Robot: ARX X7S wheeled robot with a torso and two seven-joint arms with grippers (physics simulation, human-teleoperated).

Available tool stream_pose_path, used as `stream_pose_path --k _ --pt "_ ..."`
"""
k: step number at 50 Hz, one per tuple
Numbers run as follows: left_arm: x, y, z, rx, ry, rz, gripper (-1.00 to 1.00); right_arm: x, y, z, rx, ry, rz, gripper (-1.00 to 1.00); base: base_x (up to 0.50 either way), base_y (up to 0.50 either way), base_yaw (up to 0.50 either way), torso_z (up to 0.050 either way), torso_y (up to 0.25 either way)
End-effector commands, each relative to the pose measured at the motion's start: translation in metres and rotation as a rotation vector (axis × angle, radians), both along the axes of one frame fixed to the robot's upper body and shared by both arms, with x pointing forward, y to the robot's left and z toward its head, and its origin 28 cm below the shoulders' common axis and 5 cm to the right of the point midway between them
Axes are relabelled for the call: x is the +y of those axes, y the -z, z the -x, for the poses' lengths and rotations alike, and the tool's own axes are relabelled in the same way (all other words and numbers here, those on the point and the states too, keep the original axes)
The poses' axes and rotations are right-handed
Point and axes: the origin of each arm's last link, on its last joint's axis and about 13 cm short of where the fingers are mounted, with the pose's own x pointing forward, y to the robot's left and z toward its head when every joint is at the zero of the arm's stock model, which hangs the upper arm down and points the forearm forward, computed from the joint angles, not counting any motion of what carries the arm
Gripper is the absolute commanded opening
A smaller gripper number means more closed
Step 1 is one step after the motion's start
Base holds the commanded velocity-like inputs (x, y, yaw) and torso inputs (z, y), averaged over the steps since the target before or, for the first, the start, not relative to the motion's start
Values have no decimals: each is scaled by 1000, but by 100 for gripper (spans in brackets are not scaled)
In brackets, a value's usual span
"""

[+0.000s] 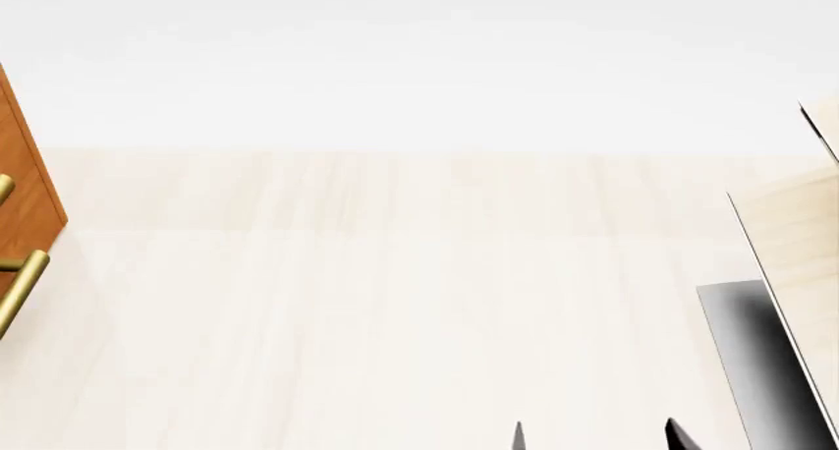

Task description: Close the top drawer of the cabinet and put the bowl on top of it.

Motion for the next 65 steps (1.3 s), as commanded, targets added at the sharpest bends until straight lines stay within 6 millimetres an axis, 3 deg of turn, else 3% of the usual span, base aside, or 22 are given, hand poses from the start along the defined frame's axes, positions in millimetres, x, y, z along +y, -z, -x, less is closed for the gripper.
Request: stream_pose_path --k 1,12,33,65 --pt "6 5 -17 5 -32 -14 -100 2 1 -2 8 -1 5 100 0 0 0 0 0" --pt "8 3 -37 4 -33 -24 -100 4 -1 -7 19 9 22 100 0 0 0 0 1" --pt "14 29 -57 53 -60 -7 -100 4 1 -12 24 10 9 100 0 0 0 0 0" --pt "22 66 -48 107 -101 37 -100 2 4 -9 26 13 3 100 0 0 0 0 0"
